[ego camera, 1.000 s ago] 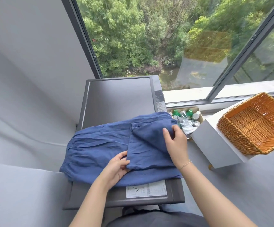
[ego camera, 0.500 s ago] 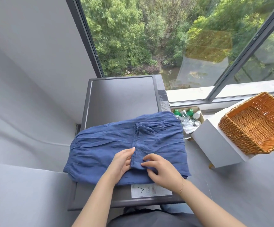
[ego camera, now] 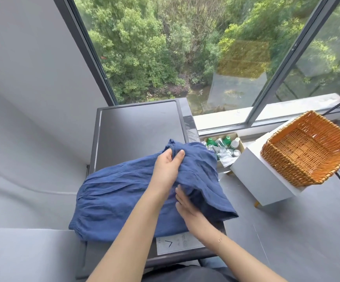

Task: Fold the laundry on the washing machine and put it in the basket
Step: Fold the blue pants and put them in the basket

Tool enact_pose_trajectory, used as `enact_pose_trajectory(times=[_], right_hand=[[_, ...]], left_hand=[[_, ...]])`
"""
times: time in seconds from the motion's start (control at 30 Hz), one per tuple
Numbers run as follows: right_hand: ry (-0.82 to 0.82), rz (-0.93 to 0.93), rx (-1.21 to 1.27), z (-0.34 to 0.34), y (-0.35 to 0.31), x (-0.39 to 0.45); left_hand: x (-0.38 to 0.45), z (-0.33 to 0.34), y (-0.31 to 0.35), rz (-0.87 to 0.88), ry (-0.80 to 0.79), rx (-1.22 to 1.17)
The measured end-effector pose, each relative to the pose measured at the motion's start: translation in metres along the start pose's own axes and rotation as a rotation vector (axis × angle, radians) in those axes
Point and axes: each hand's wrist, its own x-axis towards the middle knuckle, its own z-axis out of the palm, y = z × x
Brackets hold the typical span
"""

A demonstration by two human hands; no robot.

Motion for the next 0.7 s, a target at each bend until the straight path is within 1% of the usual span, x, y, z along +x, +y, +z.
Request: enact_pose_trajectory(times=[0.07,0.1,0.13,0.17,0.2,0.23,0.27,0.33,0.4,0.47,0.5,0.53,0.6,0.63,0.7], right_hand=[[0.195,0.065,0.334,-0.006,0.001,0.0],[0.288,0.094,0.574,-0.015,0.003,0.001],[0.361,0.141,0.868,-0.023,0.006,0.003],[0.392,0.159,1.136,-0.032,0.006,0.003],[0.414,0.142,1.339,-0.04,0.006,0.001],[0.439,0.146,1.43,-0.046,0.006,0.003],[0.411,0.107,1.51,-0.052,0.006,0.004],[0.372,0.017,1.588,-0.055,0.001,0.007],[0.418,0.013,1.571,-0.055,-0.001,0.014],[0.419,0.03,1.496,-0.05,-0.003,0.013],[0.389,0.041,1.497,-0.047,-0.004,0.011],[0.326,0.068,1.521,-0.043,-0.005,0.006],[0.217,0.111,1.639,-0.036,0.0,-0.001],[0.212,0.137,1.675,-0.032,0.004,-0.002],[0.288,0.176,1.663,-0.028,0.008,0.002]], left_hand=[[-0.006,-0.002,0.021,0.034,0.024,-0.109],[-0.006,-0.007,0.028,0.05,0.043,-0.153],[-0.008,-0.014,0.034,0.064,0.067,-0.176],[-0.01,-0.022,0.04,0.076,0.087,-0.184],[-0.012,-0.032,0.042,0.085,0.099,-0.167],[-0.014,-0.042,0.041,0.088,0.109,-0.143],[-0.015,-0.052,0.039,0.09,0.112,-0.112],[-0.021,-0.072,0.028,0.076,0.117,-0.07],[-0.027,-0.091,0.013,0.066,0.134,-0.059],[-0.036,-0.111,0.002,0.088,0.17,-0.051],[-0.04,-0.121,-0.002,0.107,0.196,-0.05],[-0.044,-0.131,-0.003,0.125,0.219,-0.059],[-0.05,-0.151,-0.007,0.125,0.256,-0.095],[-0.051,-0.164,-0.014,0.092,0.28,-0.071],[-0.049,-0.187,-0.038,-0.056,0.317,0.075]])
